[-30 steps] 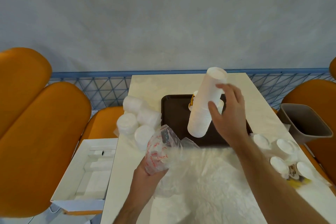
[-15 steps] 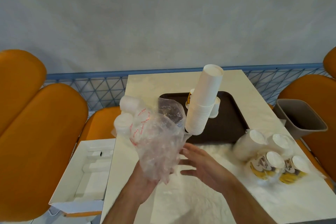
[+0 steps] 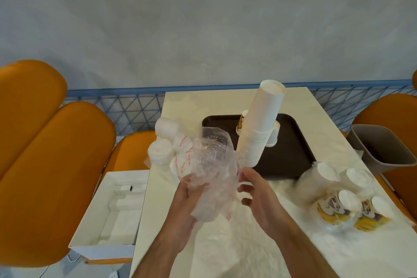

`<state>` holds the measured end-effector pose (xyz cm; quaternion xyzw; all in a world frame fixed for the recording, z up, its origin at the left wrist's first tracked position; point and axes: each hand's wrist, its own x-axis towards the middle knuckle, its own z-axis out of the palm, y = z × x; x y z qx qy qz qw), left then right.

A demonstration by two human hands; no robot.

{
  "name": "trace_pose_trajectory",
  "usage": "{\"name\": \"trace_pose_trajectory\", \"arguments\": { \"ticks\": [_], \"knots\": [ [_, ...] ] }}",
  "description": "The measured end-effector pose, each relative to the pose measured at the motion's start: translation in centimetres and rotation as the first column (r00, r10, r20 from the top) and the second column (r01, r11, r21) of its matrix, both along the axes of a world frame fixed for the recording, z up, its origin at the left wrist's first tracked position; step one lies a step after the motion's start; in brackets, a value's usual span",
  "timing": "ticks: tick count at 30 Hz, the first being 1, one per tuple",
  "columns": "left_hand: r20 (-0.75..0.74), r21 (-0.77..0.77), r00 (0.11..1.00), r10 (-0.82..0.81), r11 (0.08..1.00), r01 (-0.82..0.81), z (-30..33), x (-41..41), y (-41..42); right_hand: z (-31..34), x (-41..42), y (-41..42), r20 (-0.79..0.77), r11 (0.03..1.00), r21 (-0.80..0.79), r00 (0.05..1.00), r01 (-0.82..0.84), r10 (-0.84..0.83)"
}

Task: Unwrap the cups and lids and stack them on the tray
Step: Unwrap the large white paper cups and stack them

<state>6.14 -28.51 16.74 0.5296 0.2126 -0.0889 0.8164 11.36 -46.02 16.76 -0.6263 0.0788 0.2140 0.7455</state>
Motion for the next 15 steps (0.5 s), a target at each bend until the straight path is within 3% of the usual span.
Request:
{"name": "trace_pose_trajectory", "arguments": {
  "ticks": [2, 5, 10, 15],
  "knots": [
    [-0.026, 0.113, 0.999, 0.021, 0.993, -0.018, -0.3, 0.4, -0.4, 0.3, -0.1, -0.3, 0.027, 0.997, 0.024, 0.997, -0.074, 0.074],
    [-0.029, 0.224, 1.000, 0.009, 0.975, -0.002, -0.6, 0.6, -0.8, 0.0, 0.3, -0.2, 0.099, 0.994, -0.073, 0.991, -0.078, 0.085],
    [-0.002, 0.293, 0.999, -0.041, 0.955, 0.040, -0.7, 0.6, 0.0, -0.3, 1.6, -1.1, 0.127, 0.992, -0.045, 0.986, 0.118, -0.112],
    [0.022, 0.236, 0.985, 0.172, 0.956, -0.172, -0.5, 0.9, 3.0, -0.1, 3.3, -4.7, 0.222, 0.948, -0.129, 0.940, 0.292, -0.259]
  ]
}}
